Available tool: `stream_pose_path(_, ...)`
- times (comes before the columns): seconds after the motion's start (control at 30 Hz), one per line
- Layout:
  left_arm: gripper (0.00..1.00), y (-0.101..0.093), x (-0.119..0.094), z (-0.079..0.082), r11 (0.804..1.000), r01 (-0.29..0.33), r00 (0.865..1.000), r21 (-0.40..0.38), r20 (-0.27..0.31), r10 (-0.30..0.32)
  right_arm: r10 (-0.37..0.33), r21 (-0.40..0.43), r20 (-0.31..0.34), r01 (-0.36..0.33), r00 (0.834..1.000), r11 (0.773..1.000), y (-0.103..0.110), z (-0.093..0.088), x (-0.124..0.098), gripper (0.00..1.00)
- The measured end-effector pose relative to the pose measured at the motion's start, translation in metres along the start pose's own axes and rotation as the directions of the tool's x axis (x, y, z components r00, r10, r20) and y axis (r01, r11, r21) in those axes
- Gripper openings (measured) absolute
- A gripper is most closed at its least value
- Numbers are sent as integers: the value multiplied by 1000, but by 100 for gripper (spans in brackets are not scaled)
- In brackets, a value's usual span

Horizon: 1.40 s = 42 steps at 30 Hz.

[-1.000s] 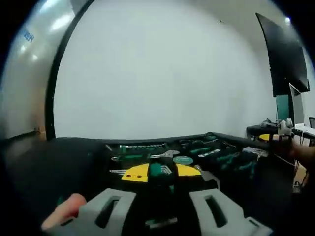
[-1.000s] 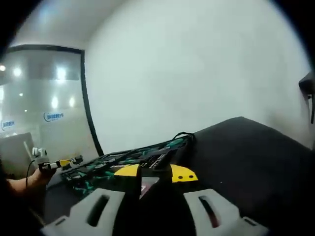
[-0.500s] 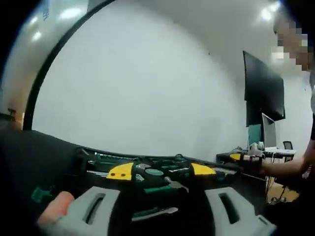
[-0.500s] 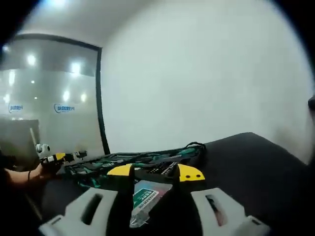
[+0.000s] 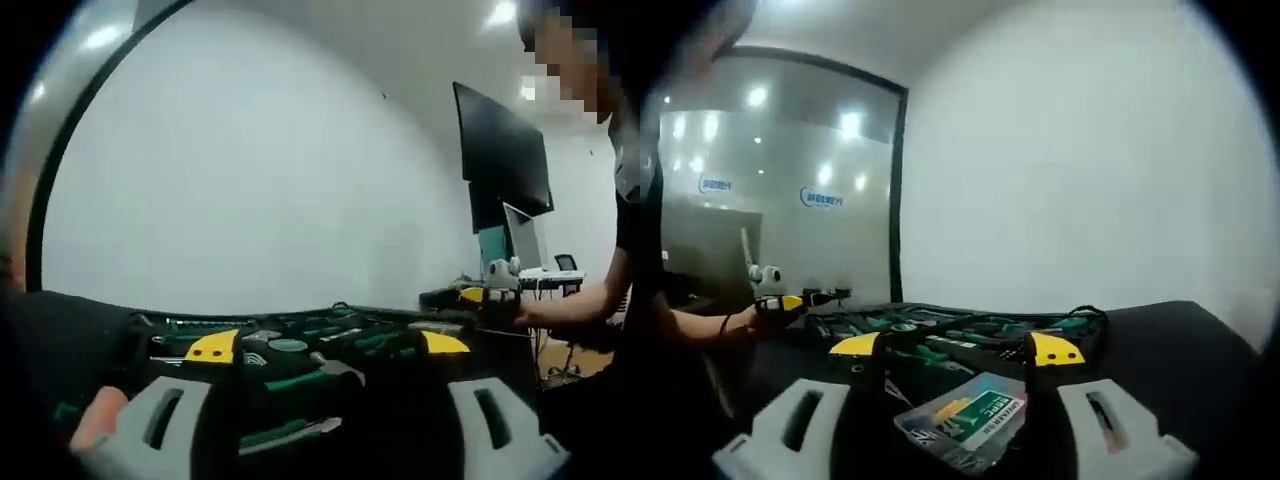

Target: Pick up the tools and put them into their designated positions in the toolbox.

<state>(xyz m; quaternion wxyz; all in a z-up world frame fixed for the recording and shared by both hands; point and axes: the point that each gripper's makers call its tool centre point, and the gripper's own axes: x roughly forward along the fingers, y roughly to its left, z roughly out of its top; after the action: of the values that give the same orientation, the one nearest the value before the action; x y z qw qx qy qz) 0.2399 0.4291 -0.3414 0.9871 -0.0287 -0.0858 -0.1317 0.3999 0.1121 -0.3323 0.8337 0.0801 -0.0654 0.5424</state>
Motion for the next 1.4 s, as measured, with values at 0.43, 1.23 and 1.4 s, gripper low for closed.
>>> stream_pose_path(0.43,57,5,1,-3,1000,-6,1000,-4,-13,6,-21,40,-18,22,1000,999,-4,-5,0,50)
stream_pose_path(1.23,51,4,0,-6,1000,-11,1000,-16,-29,10,-66,107,3,65,998,992,-15,-2,-6,46)
stream_pose_path(1.4,51,6,0,-5,1000,-27,999,-13,-26,26,-63,121,-13,64,998,991,-15,-5,-5,45)
